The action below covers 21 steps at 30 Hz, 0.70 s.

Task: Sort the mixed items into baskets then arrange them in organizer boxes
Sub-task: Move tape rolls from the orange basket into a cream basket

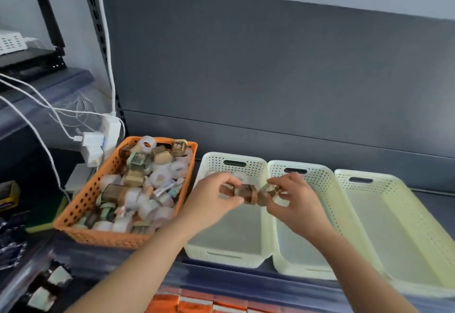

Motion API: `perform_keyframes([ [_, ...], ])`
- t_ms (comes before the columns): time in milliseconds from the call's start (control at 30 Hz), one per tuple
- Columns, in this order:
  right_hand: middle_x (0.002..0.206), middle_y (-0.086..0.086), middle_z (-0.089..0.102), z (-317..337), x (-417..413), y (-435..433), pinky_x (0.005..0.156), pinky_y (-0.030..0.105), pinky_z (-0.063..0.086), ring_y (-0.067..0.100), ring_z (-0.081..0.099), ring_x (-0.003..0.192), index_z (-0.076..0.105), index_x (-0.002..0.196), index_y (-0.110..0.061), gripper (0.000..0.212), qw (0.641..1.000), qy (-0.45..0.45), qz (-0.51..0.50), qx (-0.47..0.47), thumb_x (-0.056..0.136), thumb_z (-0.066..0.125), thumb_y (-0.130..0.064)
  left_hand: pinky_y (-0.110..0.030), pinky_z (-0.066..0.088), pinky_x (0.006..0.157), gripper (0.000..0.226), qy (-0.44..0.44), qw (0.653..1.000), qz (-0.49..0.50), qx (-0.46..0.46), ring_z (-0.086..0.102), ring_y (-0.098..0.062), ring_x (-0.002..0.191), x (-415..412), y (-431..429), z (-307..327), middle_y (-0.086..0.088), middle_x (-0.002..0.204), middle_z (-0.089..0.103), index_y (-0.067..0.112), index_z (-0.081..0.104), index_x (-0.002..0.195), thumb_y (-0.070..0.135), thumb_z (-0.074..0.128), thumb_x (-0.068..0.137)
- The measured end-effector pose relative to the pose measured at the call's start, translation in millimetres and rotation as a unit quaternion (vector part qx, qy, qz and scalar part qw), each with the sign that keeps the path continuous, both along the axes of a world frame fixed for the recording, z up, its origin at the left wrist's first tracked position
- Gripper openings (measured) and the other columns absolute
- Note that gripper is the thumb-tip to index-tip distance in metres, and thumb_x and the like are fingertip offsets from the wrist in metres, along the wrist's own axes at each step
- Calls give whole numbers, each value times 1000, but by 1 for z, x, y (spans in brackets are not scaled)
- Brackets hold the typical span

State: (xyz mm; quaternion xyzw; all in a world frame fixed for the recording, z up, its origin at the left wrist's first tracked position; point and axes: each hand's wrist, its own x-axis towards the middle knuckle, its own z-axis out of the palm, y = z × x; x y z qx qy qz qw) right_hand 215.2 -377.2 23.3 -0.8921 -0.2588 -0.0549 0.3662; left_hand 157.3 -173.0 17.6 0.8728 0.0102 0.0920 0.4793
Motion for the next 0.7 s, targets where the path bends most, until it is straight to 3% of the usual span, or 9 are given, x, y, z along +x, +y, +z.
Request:
perform_keyframes([
  [67,102,-4,53,-6,7,-35,84,34,54,15,59,88,68,112,-17,45,998,11,-40,-38,74,70,-40,-19,46,83,27,-21,998,-34,51,59,3,92,14,-39,-4,19,106,59,36,59,99,25,72,79],
  [167,105,-2,55,-19,18,-76,79,24,49,13,58,83,70,105,-19,36,992,23,-78,-99,76,72,-40,-24,46,83,32,-35,985,-61,159,55,-7,97,33,-87,-12,14,115,51,29,56,113,24,66,83],
  [300,104,-1,55,-36,27,-99,74,23,45,16,58,82,68,106,-19,37,983,50,-90,-155,79,67,-45,-32,49,69,24,-61,947,-52,312,57,-17,78,53,-128,-18,3,105,54,18,48,102,26,64,87],
  [400,106,1,58,-44,34,-104,72,27,46,21,60,88,65,105,-17,33,969,49,-78,-229,84,61,-44,-37,43,94,19,-30,895,-68,439,57,-22,88,61,-145,-25,-4,103,58,12,55,104,10,61,86],
  [467,104,2,57,-46,39,-106,67,26,41,22,59,88,63,102,-19,29,961,33,-76,-264,89,54,-43,-39,34,99,23,-9,857,-62,511,52,-24,94,62,-149,-31,-6,102,56,10,62,99,-1,57,81],
  [567,94,2,49,-50,45,-109,67,29,42,23,57,91,66,93,-22,38,950,33,-79,-300,92,45,-54,-41,30,96,23,-16,840,-50,540,45,-25,101,61,-152,-35,-5,102,54,12,66,98,0,56,81],
  [700,106,3,58,-59,48,-111,76,32,51,23,60,99,61,109,-19,26,934,26,-37,-354,93,50,-36,-35,42,87,21,-5,853,-136,504,54,-25,94,55,-158,-39,-4,100,57,11,62,102,0,54,86],
])
